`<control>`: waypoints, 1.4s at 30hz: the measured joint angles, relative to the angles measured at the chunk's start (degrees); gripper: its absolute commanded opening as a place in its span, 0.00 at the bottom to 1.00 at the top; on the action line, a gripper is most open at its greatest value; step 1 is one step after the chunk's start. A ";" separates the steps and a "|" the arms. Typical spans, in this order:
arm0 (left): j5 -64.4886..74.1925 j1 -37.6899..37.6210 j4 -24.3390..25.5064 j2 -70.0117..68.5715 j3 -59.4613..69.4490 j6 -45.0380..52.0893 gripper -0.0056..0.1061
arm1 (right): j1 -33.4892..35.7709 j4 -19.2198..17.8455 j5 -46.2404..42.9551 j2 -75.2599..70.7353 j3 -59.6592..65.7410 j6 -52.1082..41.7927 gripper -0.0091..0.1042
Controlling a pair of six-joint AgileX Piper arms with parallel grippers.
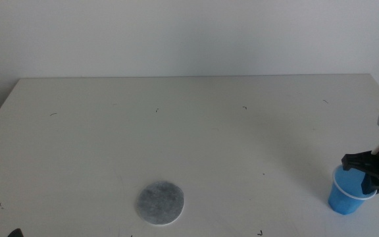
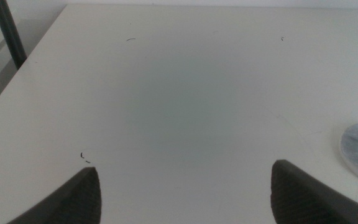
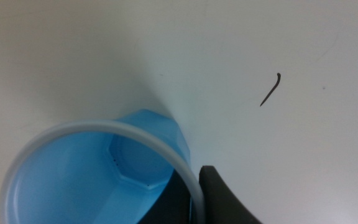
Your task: Place an empty cup on a cup mat.
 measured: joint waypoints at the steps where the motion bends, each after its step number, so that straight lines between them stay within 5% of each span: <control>1: 0.00 0.00 0.00 0.00 0.00 0.00 0.99 | 0.05 0.11 -0.05 0.00 0.00 0.05 0.07; 11: 0.00 0.00 0.00 0.00 0.00 0.00 0.99 | 0.10 0.90 3.67 -7.55 -2.11 0.53 0.07; 23: 0.00 0.00 0.00 0.00 0.00 0.00 0.99 | 1.96 3.36 17.81 -12.81 -19.18 1.62 0.08; 42: 0.00 0.00 0.00 0.00 0.00 0.00 0.99 | 27.42 3.75 21.73 4.63 -43.42 11.65 0.09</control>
